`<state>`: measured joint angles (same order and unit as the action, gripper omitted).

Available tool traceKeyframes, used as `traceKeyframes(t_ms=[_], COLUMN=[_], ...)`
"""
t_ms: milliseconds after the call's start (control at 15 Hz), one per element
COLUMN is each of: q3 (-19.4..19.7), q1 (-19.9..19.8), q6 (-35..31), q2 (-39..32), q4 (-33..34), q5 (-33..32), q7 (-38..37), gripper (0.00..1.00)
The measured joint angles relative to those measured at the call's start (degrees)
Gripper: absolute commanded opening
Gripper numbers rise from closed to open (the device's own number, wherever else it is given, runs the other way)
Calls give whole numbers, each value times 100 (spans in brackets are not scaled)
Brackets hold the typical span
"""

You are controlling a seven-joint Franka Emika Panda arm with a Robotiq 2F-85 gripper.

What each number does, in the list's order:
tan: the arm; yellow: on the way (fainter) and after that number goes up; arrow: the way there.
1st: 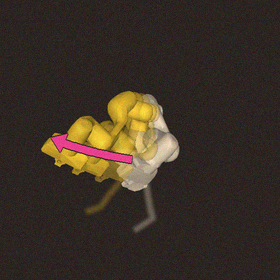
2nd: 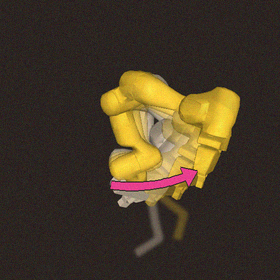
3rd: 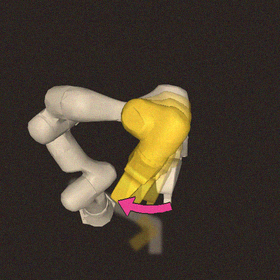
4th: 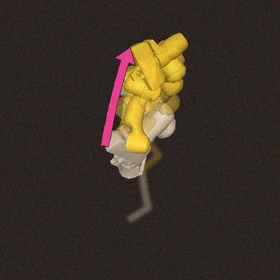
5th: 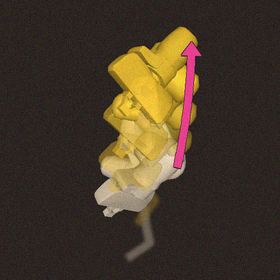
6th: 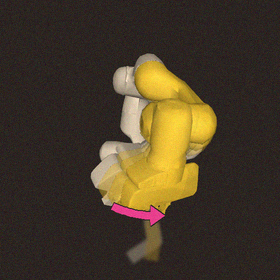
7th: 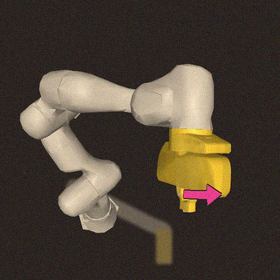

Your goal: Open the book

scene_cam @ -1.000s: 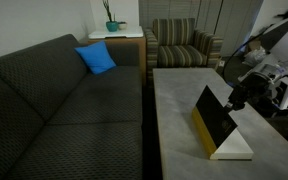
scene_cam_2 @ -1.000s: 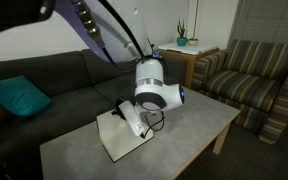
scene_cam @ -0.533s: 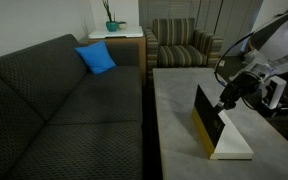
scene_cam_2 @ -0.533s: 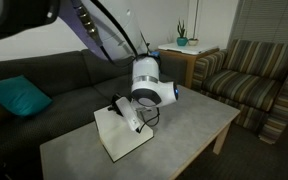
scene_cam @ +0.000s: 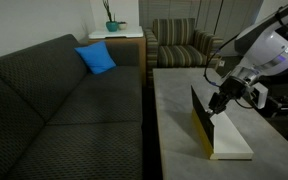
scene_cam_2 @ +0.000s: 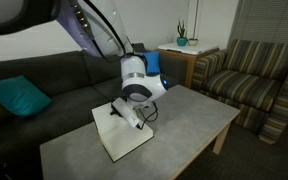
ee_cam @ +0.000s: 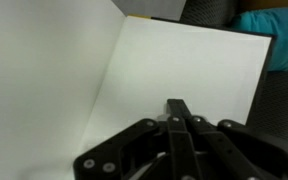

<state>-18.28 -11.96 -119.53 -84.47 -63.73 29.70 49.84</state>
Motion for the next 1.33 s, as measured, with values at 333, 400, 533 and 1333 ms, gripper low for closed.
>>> traceKeyframes(t_ms=[333, 400, 533, 1333], q3=[116, 127, 137, 993], q1=[396, 475, 649, 1305], q6=[-494, -585, -847, -2955], q2=[-2, -4, -11, 499], q4=[-6, -21, -79, -633], q5=[-174, -227, -344, -1139], q7=[-3, -8, -25, -158], gripper=[0, 0, 0, 0])
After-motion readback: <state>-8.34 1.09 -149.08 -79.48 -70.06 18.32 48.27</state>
